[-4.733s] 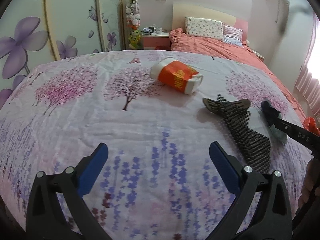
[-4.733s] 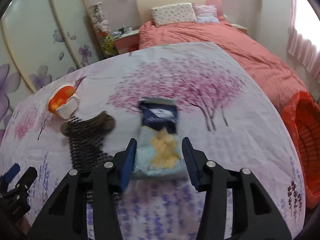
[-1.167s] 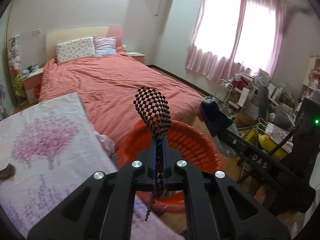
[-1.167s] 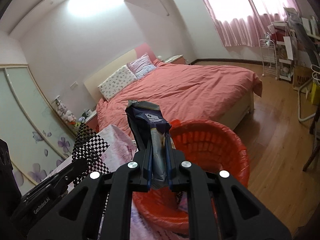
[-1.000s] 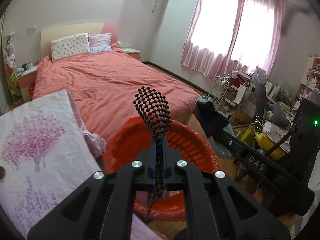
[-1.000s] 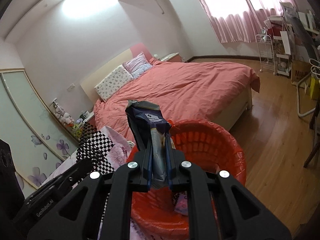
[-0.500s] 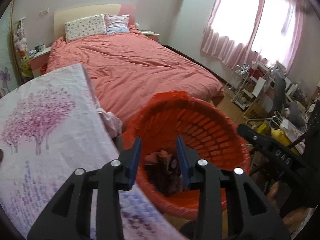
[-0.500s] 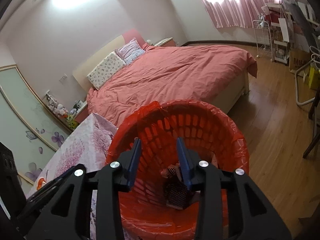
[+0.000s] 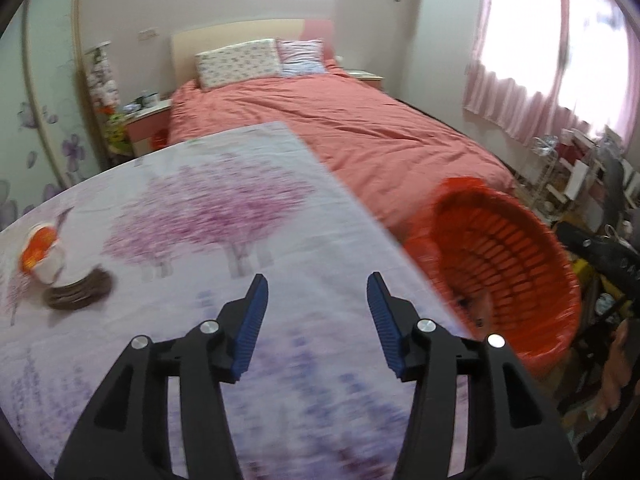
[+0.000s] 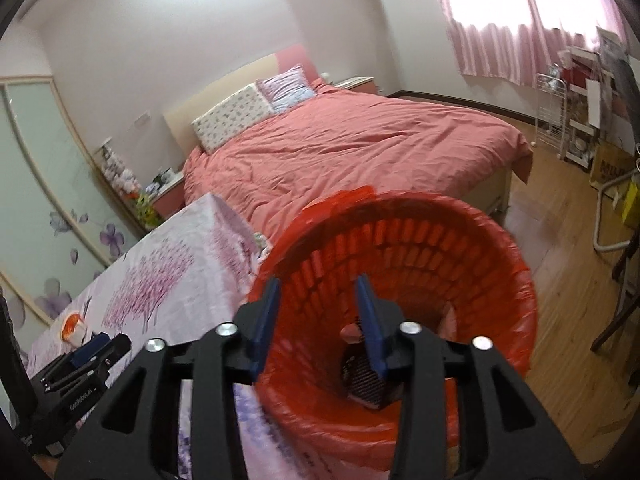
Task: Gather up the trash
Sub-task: 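Move both tools back over the bed toward the paper cup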
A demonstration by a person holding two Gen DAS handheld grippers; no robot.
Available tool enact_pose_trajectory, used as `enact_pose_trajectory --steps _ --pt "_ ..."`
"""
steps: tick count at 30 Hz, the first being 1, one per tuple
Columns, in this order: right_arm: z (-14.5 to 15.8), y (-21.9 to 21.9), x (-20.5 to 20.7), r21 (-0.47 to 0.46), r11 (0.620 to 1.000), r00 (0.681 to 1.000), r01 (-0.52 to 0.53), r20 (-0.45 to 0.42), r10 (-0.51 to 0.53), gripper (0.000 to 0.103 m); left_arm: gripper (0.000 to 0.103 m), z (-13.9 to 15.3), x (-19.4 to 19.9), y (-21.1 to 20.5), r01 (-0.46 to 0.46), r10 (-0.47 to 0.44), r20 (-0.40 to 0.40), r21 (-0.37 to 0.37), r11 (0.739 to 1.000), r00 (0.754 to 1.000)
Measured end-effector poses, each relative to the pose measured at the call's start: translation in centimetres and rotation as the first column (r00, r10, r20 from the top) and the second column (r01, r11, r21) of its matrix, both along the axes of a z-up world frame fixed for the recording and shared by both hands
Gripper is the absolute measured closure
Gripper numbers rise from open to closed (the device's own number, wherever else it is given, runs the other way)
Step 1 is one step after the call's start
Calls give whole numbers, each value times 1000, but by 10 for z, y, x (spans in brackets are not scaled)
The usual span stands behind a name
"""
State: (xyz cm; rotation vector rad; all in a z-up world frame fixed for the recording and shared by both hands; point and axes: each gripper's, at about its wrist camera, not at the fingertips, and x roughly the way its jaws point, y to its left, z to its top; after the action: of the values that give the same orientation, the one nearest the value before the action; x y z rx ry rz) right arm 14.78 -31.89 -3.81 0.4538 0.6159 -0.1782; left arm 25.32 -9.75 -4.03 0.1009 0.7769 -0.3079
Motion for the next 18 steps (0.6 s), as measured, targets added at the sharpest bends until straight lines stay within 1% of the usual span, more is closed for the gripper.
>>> enact_pose_trajectory --steps 5,10,12,14,15,16,18 --pt "2 32 5 -33 997 998 -64 -11 64 56 47 -5 4 60 -109 109 -6 19 994 994" --pt "0 64 14 -54 989 990 -136 -33 134 56 40 -9 10 117 -233 233 -6 32 972 972" --pt "-1 78 19 -58 985 986 -165 -42 162 56 37 -8 14 140 -288 288 -2 35 957 958" --pt "-3 92 25 -63 979 980 -196 -53 193 56 33 -7 19 167 -351 351 6 34 936 936" --pt "-5 99 27 -64 976 977 -210 -58 207 56 32 -6 24 179 -377 377 10 34 926 926" --pt "-6 107 31 -65 972 973 -228 -64 223 56 31 -6 28 197 -415 415 17 35 909 910" --pt "-9 122 36 -65 965 966 -254 -73 250 56 31 -6 35 217 -458 457 18 41 888 889"
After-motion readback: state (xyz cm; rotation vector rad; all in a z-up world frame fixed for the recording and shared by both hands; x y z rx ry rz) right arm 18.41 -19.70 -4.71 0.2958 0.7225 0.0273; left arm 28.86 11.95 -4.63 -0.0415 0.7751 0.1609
